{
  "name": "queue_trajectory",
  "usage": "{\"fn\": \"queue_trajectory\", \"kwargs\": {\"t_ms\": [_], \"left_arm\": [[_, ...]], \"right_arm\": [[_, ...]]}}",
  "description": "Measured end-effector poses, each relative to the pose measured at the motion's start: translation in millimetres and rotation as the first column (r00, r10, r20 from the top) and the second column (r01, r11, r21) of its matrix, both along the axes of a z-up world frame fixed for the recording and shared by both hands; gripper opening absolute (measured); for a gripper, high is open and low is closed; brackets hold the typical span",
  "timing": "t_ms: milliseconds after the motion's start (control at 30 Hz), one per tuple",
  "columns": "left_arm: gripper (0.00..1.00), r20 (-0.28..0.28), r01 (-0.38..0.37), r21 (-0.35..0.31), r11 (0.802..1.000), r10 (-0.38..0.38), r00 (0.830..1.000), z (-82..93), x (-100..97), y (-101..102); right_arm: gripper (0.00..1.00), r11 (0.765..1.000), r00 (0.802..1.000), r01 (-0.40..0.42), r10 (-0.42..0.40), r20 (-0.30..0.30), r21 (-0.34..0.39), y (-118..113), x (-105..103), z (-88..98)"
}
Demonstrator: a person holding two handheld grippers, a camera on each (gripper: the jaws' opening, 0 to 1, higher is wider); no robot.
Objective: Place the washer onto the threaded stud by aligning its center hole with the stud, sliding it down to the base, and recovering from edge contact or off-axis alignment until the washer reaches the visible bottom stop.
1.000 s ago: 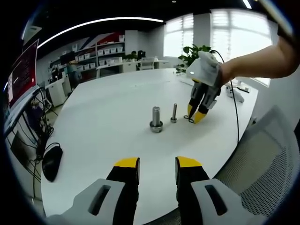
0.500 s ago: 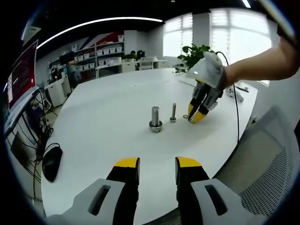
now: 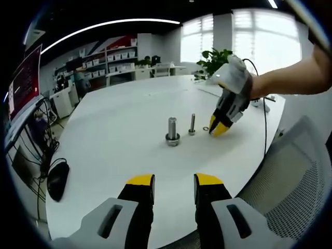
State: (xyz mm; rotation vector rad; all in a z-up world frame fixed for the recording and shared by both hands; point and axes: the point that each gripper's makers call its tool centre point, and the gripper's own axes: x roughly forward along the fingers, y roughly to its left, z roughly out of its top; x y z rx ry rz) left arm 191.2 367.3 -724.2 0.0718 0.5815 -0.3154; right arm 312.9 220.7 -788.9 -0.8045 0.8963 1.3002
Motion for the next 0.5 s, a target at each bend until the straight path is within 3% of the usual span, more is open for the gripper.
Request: {"fn": "queue_trajectory", "kwargs": {"t_ms": [500], "left_arm": [[0.28, 0.003, -0.008, 0.001, 1.000, 0.008, 1.000, 0.4, 0.3, 1]], "right_arm": [[0.14, 0.992, 0.996, 0.073, -0.078, 0.041, 0.100, 26, 16, 39.7]]}}
